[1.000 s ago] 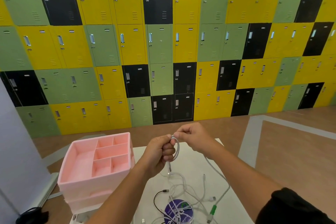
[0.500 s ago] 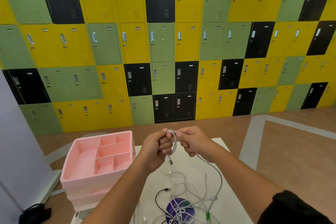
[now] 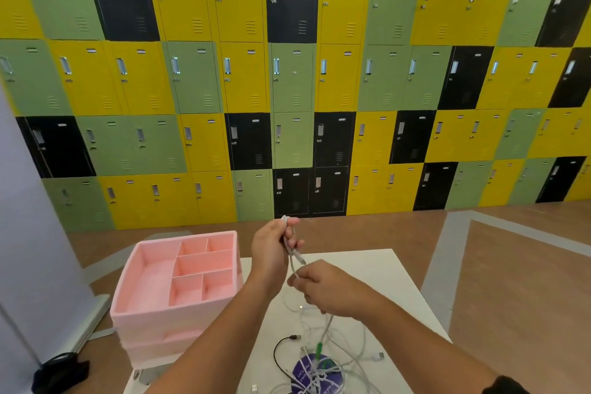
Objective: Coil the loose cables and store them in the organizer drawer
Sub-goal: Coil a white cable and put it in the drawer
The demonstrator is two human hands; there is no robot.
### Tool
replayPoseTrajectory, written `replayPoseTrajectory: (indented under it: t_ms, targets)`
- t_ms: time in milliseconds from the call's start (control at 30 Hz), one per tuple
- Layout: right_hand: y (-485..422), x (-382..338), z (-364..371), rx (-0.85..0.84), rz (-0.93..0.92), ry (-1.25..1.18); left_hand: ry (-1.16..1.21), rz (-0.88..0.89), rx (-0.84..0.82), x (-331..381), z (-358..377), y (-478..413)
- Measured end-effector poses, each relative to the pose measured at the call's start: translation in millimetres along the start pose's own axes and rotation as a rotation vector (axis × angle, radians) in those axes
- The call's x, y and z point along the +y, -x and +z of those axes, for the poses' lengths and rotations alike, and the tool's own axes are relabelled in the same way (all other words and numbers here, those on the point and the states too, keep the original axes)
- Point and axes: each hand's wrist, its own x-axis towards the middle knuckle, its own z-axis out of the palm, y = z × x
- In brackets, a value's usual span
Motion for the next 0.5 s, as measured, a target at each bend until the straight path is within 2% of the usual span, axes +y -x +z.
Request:
replayPoseTrajectory:
  t_ms: [133,200,267,400,500]
  targets:
    - [0,-17,-29,0.041,-0.101,0.252,-0.443,0.020,-0.179,-12,-14,-1]
    - [0,-19,-38,0.076,-0.118,0.299,-0.545,-0.028,-0.280,-8,-16,0]
    - [-2,-18,-44,0.184,-0.126,0.276,-0.612,-0.071,-0.335,-2,-14,3]
    - [-5,-19,-55,0.306,-0.168,0.220,-0.533,-0.191,-0.448,8,-7,13]
    - [-6,-14,-59,0.380,-0.174,0.107,-0.364,-0.287,-0.448,13,-3,18]
